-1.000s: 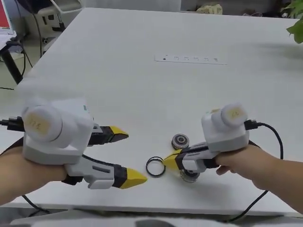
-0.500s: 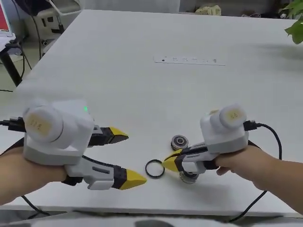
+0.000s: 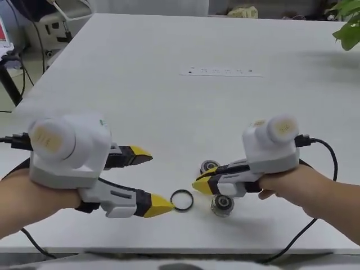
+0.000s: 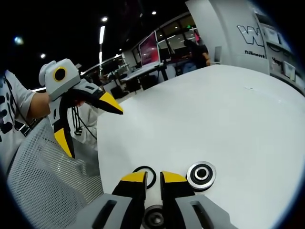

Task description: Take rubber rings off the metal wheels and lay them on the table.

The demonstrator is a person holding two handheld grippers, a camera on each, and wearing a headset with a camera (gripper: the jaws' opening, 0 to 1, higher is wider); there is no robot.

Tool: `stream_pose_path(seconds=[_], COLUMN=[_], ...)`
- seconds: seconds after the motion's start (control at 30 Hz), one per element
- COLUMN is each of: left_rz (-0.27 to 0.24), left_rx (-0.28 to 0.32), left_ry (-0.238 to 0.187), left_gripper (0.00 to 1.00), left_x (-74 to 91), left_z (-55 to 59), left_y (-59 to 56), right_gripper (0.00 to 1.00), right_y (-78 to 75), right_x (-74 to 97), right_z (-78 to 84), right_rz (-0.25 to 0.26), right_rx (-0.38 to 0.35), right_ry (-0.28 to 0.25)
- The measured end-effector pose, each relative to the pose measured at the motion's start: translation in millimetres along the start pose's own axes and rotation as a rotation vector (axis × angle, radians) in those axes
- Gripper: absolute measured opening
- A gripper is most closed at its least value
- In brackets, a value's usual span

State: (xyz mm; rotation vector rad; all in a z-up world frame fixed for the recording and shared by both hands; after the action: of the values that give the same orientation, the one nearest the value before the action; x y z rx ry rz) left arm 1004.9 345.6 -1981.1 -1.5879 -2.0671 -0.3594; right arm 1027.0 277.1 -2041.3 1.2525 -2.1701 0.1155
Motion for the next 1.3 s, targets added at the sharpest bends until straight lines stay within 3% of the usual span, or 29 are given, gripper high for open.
stream_pose_path(seconds=[0.8, 1.3], left_rz=[0.008, 0.025], left_rx=[0.001, 0.014], left_ry=[0.000, 0.021], left_gripper=[0.58, 0.57], left_x=[-15.1, -31.9], left_z=[-15.3, -17.8], left_y=[12.3, 18.1], right_gripper=[0.18, 0.21], right_y=[-23.8, -38.2], right_x=[25.5, 38.9], right_z=[-8.8, 1.8], right_rz=[0.079, 0.123], right_rx=[0.027, 0.055], right_ry=[-0.051, -0.032])
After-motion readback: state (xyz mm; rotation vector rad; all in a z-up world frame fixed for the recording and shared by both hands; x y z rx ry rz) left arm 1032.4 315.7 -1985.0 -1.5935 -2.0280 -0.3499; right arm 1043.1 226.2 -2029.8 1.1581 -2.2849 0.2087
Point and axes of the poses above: the centre of the closed fingertips' face, and the gripper's own axes: x roughly backward along the fingers, y roughly to its left, z roughly out of its underside, the point moved 1 cm from there along x, roughly backward along the fingers, and after that the axes turned 6 degrees about x, right-handed, at the moved point
